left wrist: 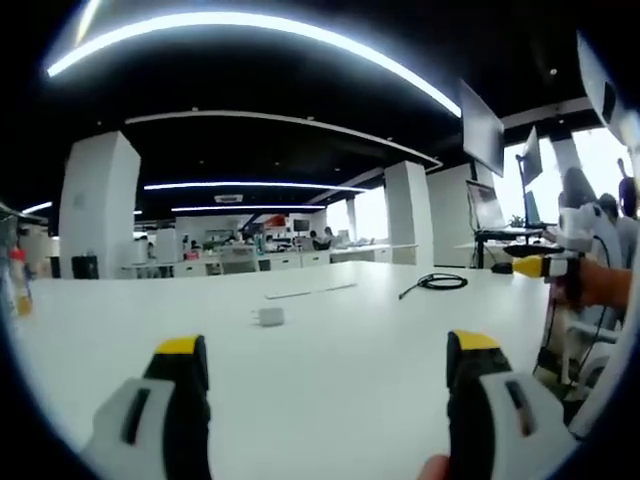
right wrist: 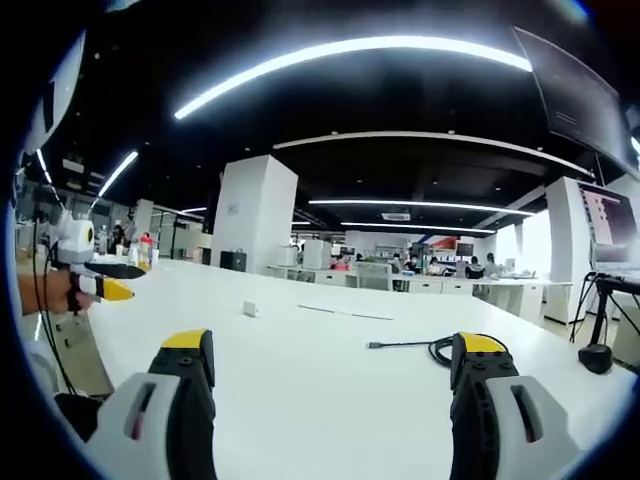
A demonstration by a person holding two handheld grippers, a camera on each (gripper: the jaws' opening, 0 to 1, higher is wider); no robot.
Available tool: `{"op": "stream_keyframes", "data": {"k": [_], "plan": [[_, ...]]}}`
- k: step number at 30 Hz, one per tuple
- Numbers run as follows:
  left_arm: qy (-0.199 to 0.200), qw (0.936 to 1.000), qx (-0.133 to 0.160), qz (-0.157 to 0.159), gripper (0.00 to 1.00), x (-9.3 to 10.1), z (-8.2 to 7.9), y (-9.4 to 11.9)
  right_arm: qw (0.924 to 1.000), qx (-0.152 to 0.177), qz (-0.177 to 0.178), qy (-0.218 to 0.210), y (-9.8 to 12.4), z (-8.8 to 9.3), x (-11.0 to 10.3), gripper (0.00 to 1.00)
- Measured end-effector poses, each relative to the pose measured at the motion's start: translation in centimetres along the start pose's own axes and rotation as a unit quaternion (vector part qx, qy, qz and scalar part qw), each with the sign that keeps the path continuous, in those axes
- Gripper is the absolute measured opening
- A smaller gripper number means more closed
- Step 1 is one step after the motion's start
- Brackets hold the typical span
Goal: Plug the desk Type‑C cable into the charger adapter.
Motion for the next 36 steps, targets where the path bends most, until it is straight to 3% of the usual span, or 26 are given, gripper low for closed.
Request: {"op": "stream_keyframes", "data": {"k": [36], "plan": [[0.0,0.9999,-0.009,-0.01,1.0,-0.5,0.6,1.5,1.0,-0.004,0.001,-0.007,0.6,0.8,-0.7,1.0]]}}
Point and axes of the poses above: the point that each gripper's makers call its tool centre point, and the gripper's own axes: y roughly backward along the fingers, x roughly to its right, z roughly out of its underside, the point moved 2 cm from there along y, roughly backward along the fingers, and after that the axes turned 12 degrees about x, right-handed, at the moved point
